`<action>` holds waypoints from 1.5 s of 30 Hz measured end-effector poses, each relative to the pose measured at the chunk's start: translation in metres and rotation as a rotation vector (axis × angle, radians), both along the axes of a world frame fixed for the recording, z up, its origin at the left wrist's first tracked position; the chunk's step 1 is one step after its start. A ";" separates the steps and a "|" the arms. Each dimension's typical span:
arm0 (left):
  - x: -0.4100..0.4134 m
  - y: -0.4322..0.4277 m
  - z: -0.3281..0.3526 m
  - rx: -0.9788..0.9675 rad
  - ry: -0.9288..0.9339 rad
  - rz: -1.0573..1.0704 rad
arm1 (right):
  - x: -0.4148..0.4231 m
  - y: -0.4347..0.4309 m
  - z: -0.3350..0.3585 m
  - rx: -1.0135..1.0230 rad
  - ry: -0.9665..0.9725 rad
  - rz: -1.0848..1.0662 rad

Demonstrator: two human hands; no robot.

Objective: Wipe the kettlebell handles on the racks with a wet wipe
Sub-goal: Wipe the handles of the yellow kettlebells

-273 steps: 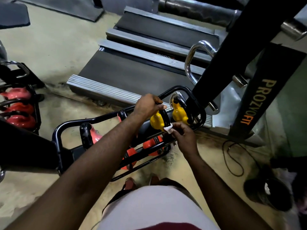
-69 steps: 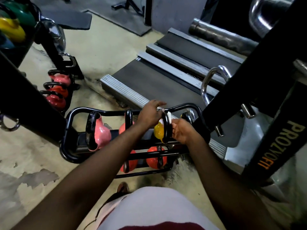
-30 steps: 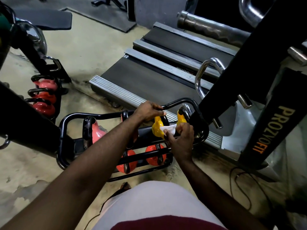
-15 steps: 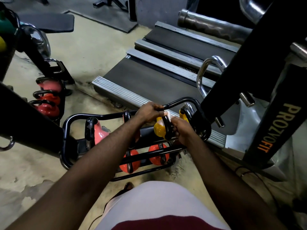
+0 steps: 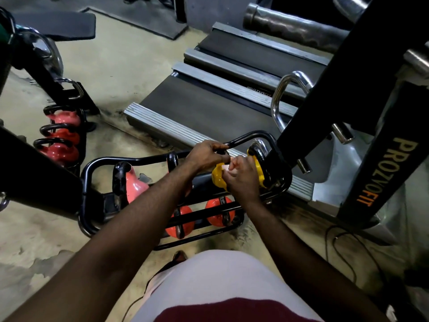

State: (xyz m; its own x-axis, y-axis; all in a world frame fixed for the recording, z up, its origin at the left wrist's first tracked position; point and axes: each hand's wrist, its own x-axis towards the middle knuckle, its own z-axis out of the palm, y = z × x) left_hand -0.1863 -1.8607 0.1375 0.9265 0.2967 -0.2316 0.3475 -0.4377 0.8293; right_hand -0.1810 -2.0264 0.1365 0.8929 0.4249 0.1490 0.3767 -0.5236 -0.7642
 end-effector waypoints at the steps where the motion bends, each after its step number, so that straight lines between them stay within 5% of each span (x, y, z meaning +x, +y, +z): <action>1: 0.000 -0.002 0.001 -0.004 -0.008 -0.016 | -0.004 -0.002 -0.001 -0.048 -0.067 -0.009; 6: 0.003 -0.007 0.002 -0.004 0.002 -0.020 | -0.028 -0.043 -0.034 -0.087 -0.143 -0.075; 12: 0.002 -0.003 0.003 0.013 0.015 -0.004 | -0.030 -0.056 -0.050 0.089 0.044 -0.061; 19: 0.001 -0.006 0.004 0.004 0.018 -0.005 | -0.017 -0.066 -0.050 0.245 0.451 0.039; 23: -0.001 -0.006 0.005 -0.042 0.021 -0.008 | 0.005 -0.045 -0.012 0.294 0.880 0.130; 28: -0.002 -0.011 0.007 -0.006 0.015 0.012 | 0.033 -0.022 0.013 0.339 1.138 0.036; 37: -0.004 -0.005 0.014 0.104 0.052 -0.063 | 0.008 -0.063 0.001 0.352 0.873 0.058; 45: 0.026 -0.036 0.038 0.232 -0.089 -0.089 | 0.065 -0.065 0.026 0.117 0.257 -0.187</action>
State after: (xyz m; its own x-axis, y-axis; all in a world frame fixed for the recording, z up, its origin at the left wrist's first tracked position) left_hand -0.1600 -1.8964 0.1756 0.9650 0.2487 -0.0829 0.2289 -0.6456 0.7286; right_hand -0.1157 -2.0914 0.1624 0.9684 0.2436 -0.0530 0.0696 -0.4685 -0.8807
